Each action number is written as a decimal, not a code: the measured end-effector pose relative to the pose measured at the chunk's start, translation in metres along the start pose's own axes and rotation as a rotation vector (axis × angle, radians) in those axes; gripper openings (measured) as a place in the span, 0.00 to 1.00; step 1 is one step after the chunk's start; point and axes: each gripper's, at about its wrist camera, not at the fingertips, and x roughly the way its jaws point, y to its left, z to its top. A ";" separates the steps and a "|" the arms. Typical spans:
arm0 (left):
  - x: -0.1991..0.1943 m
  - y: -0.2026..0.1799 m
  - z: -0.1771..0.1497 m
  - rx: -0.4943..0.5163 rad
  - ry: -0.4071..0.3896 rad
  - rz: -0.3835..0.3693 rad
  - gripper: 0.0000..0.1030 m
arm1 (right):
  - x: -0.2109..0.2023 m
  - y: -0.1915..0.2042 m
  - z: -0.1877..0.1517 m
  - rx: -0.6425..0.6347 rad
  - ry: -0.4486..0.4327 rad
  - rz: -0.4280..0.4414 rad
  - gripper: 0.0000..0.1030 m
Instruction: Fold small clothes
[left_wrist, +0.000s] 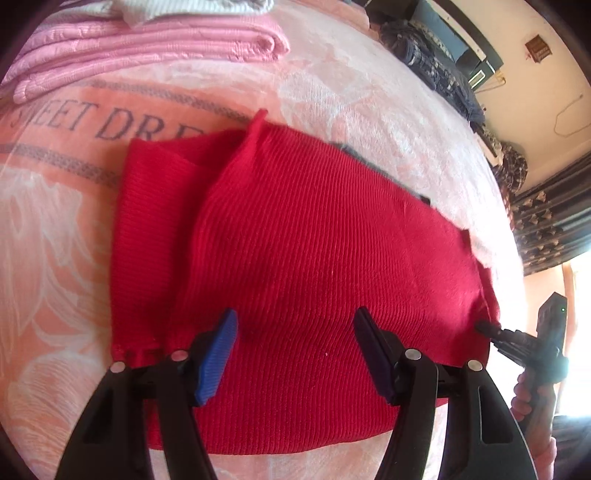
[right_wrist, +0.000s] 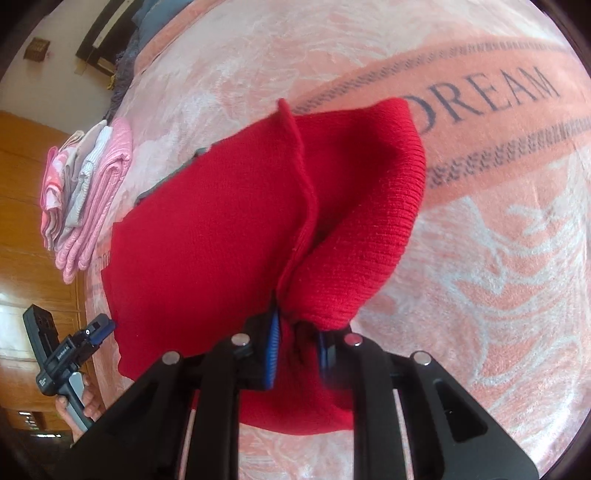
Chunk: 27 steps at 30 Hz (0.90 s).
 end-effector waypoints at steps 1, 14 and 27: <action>-0.008 0.004 0.003 -0.013 -0.021 -0.012 0.64 | -0.003 0.017 0.002 -0.032 -0.003 -0.002 0.15; -0.037 0.056 0.012 -0.137 -0.105 0.027 0.64 | 0.070 0.215 -0.022 -0.386 0.114 -0.003 0.14; -0.022 0.045 0.008 -0.193 -0.023 -0.151 0.64 | 0.040 0.211 -0.051 -0.438 0.183 0.149 0.34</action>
